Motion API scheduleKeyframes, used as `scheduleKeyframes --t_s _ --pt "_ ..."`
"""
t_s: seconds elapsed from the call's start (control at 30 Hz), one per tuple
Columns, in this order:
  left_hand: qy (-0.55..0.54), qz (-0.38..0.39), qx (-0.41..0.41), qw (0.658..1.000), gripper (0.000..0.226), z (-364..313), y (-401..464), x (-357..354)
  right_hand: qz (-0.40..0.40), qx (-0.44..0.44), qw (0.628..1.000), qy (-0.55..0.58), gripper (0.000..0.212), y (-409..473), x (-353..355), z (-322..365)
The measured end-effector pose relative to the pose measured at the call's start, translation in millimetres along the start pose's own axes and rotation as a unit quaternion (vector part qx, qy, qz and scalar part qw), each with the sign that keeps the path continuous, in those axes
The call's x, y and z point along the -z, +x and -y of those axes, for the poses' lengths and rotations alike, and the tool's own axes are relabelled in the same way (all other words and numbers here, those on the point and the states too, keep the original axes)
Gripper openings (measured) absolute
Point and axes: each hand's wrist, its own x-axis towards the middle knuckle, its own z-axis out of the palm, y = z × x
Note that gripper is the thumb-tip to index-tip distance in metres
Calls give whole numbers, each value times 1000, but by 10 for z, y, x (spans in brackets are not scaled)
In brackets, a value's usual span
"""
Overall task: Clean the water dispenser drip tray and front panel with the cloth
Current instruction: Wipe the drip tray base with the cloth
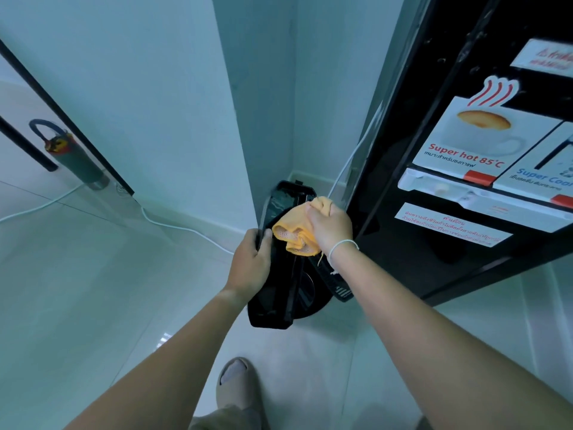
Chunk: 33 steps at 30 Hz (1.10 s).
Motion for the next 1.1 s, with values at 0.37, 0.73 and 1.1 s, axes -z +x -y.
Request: scheduleKeyframes --t_s 0.37,0.73,1.1 --pt "-80 -63 46 994 21 -150 200 34 151 -47 984 -80 25 -498 -21 -729" --pt "69 17 -91 993 38 234 103 158 -6 55 989 137 13 -193 340 -161" --pt "325 -5 -159 932 45 214 166 238 93 385 869 -297 31 -231 223 -12"
